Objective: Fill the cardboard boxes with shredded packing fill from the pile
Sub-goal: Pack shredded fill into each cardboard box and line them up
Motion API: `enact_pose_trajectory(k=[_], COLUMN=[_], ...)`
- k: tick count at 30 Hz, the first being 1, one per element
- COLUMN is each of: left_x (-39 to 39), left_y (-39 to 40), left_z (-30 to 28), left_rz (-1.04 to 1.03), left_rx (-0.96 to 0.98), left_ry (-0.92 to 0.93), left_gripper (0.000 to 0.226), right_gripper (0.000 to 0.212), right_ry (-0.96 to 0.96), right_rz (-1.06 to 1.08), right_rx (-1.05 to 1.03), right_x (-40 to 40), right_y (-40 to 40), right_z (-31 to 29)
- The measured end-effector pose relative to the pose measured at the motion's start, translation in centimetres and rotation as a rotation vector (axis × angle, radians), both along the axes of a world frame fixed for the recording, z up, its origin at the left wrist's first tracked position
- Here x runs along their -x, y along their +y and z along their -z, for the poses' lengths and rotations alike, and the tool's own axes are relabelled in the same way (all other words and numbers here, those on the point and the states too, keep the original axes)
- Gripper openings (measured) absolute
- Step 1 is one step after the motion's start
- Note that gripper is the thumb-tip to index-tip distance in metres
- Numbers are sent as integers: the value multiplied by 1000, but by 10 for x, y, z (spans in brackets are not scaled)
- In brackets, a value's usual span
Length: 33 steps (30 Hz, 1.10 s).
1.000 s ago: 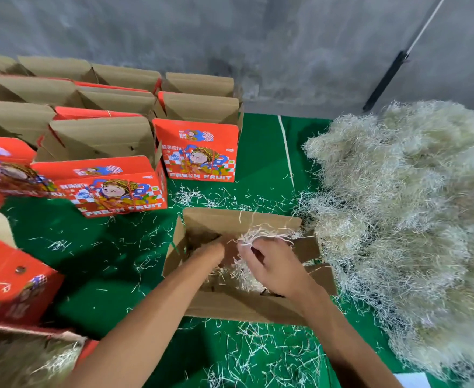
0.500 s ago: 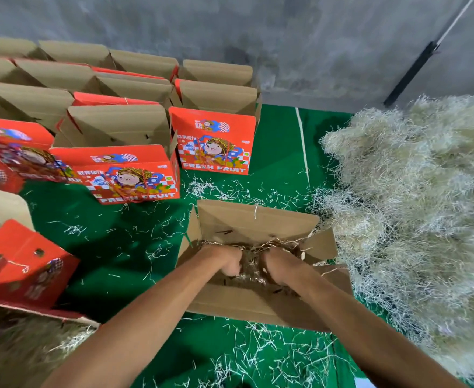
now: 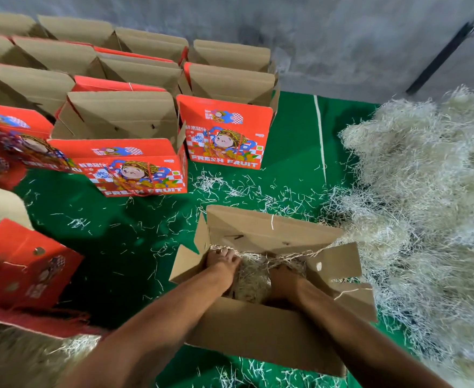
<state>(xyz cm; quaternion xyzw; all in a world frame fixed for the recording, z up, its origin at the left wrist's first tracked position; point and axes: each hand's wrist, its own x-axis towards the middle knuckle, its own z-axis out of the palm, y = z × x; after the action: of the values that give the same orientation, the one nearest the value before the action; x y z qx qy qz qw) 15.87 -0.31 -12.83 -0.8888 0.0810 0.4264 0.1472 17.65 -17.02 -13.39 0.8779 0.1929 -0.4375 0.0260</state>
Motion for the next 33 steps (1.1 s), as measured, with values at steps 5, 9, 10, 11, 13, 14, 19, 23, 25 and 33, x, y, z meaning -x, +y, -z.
enact_pose_trajectory(k=[5,9,10,11,13,14,19,23,25,33], left_x=[9,7,8,10,12,12,5,6,7,10], left_y=[-17,-16,-14,-11,-7,-6,-8,-4,-1,-7], left_z=[-11,-23,-20,-15,-4,-3,-9,-8,-6,-6], left_rz=[-80,-136,-128,-119,-107,-83,-190,-163,-117,-142], left_rx=[124,212,189,169,124,104,159,111,38,39], left_ry=[-69,-45,-2,25,31,30,-13,-242,-174,-215], left_gripper=[49,30,30,35,45,45,37,42,53,29], right_gripper=[33,32,34,35,38,39,25,44,55,34], right_ry=[-108,-132,-16,94,189,180,-21,-206,-94,-276], right_rz=[-7,-17,-17,-7,29,42,39,19,-14,146], right_rx=[54,-132,-121,-101,-77,-67,-25,-32,-16,33], right_x=[-1,1,6,11,19,20,6,0,1,0], right_y=[0,15,21,25,27,26,22,15,10,-2], right_z=[-23,-29,-27,-23,-14,-12,-20,-18,-15,-28])
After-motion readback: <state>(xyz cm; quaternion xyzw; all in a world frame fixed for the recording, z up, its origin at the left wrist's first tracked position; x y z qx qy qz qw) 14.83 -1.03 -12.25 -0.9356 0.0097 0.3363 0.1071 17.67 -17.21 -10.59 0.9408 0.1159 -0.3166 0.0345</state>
